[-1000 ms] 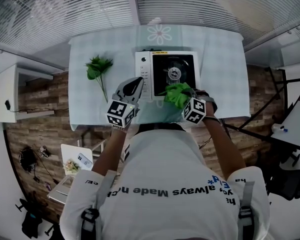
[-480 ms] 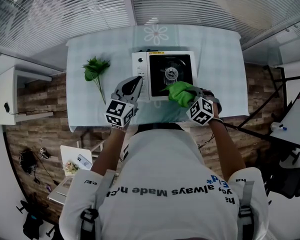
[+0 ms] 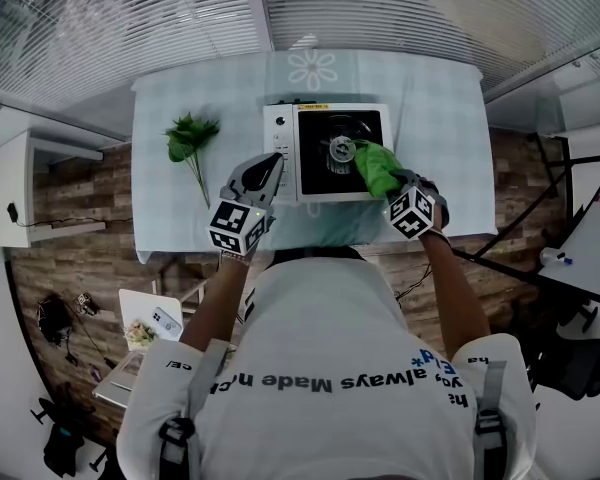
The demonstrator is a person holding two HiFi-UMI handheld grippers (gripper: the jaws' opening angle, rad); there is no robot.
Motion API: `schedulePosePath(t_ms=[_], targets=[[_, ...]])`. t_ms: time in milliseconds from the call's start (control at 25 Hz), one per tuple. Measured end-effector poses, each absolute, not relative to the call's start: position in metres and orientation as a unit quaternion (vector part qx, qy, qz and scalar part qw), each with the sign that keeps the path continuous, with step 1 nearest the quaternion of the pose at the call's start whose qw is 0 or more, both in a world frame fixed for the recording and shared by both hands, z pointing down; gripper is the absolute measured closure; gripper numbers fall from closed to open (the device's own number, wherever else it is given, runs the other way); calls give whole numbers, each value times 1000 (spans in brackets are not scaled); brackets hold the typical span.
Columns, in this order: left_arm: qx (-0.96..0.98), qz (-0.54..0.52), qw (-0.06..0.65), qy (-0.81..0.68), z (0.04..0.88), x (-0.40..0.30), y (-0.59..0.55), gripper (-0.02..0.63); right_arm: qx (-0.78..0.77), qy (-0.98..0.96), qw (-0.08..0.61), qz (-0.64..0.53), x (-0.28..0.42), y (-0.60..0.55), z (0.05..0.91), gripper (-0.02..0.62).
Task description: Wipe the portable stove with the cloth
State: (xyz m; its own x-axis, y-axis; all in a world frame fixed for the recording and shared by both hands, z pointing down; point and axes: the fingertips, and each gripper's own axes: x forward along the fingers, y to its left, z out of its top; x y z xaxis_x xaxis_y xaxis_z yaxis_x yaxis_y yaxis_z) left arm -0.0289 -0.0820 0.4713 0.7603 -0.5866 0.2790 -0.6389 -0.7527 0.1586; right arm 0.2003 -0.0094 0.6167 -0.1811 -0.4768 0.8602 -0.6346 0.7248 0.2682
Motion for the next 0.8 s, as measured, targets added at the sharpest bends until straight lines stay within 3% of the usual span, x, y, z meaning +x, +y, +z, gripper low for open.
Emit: schedulePosePath(t_ms=[800], targets=[[918, 111, 133, -357, 477, -44, -94, 594, 363, -770, 518, 85, 212, -63, 627, 572]])
